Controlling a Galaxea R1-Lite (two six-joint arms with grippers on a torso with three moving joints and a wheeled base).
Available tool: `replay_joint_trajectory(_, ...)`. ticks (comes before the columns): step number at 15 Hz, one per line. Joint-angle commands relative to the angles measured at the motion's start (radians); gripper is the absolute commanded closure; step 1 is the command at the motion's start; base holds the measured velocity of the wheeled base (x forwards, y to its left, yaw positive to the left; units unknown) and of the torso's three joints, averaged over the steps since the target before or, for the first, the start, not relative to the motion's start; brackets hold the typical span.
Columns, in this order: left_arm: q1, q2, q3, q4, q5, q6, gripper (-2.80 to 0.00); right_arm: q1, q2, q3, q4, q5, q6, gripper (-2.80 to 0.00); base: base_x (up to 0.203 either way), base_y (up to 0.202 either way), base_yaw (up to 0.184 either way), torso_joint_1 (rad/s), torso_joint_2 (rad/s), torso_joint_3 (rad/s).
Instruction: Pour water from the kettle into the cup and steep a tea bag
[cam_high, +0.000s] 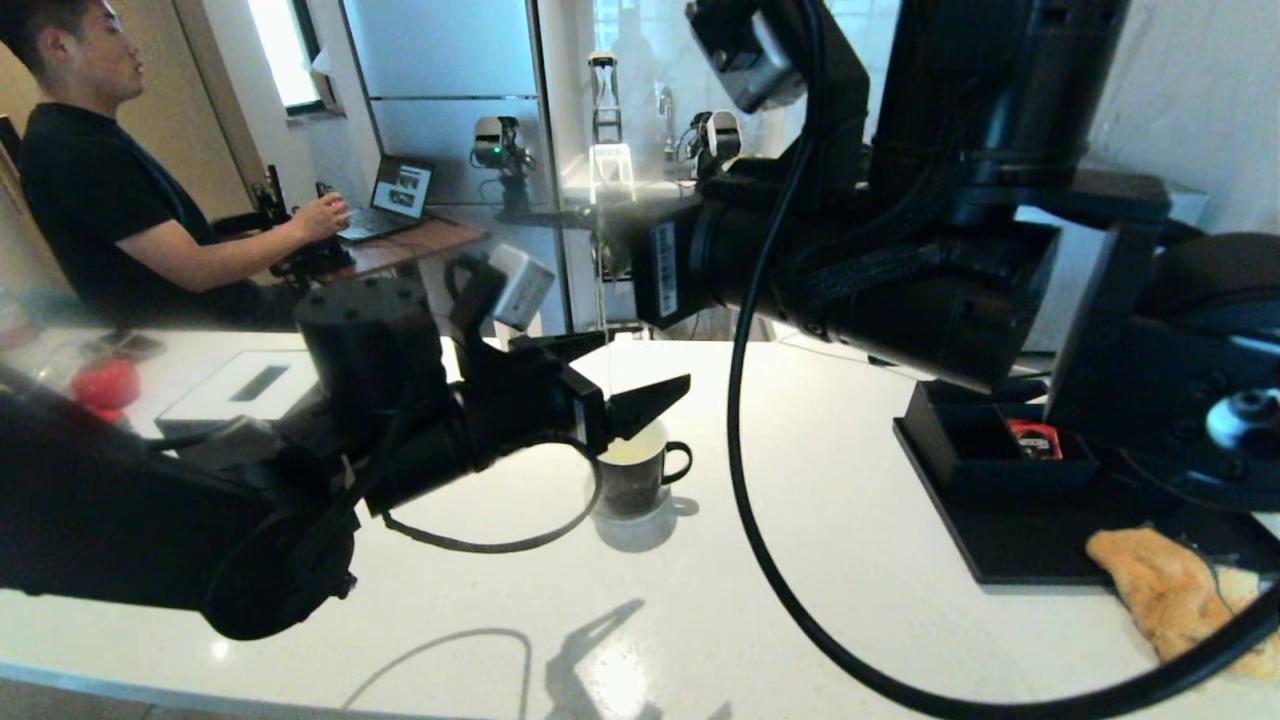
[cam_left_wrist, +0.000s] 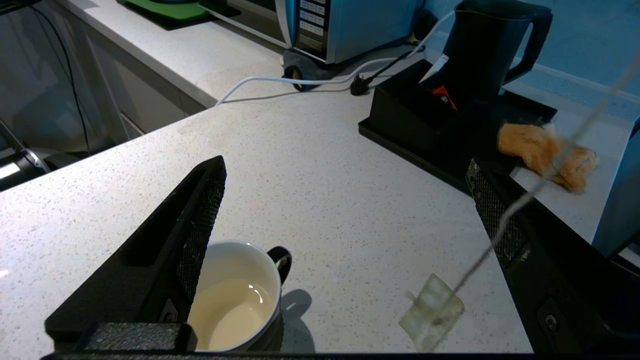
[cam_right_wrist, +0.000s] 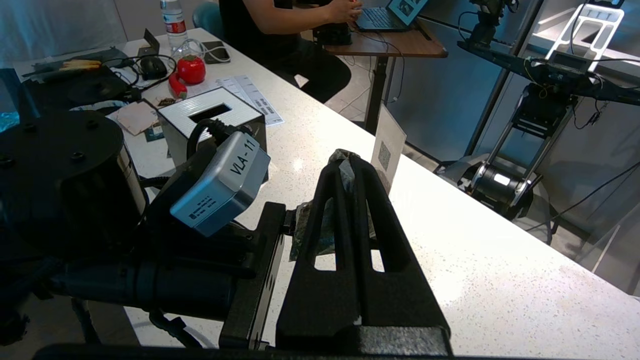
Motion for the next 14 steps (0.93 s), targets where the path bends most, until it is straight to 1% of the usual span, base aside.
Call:
replay_joint_trajectory(1, 0.0, 0.0, 0.001, -0.006, -0.002, -0.001, -2.8, 0.002, 0.002, 0.001, -0.004, -0.001, 0.0, 0.0, 0.0, 0.0, 0.0, 0.0, 0.0, 0.0)
replay_joint_trajectory(4, 0.003, -0.001, 0.01, -0.008, -0.002, -0.001, -2.8, 0.002, 0.003, -0.001, -0.002, -0.001, 0.0, 0.0, 0.0, 0.0, 0.0, 0.0, 0.0, 0.0)
replay_joint_trajectory(5, 0.003, -0.001, 0.013, -0.008, -0.002, -0.001, 0.0, 0.002, 0.003, -0.001, -0.002, -0.001, 0.0, 0.0, 0.0, 0.0, 0.0, 0.0, 0.0, 0.0)
replay_joint_trajectory(7, 0.003, -0.001, 0.013, -0.023, -0.002, -0.002, 0.0, 0.003, 0.003, -0.001, -0.004, -0.002, 0.0, 0.0, 0.0, 0.0, 0.0, 0.0, 0.0, 0.0)
replay_joint_trajectory(14, 0.003, -0.006, 0.013, -0.023, 0.0, -0.004, 0.0, 0.003, 0.002, -0.001, -0.004, -0.002, 0.0, 0.0, 0.0, 0.0, 0.0, 0.0, 0.0, 0.0)
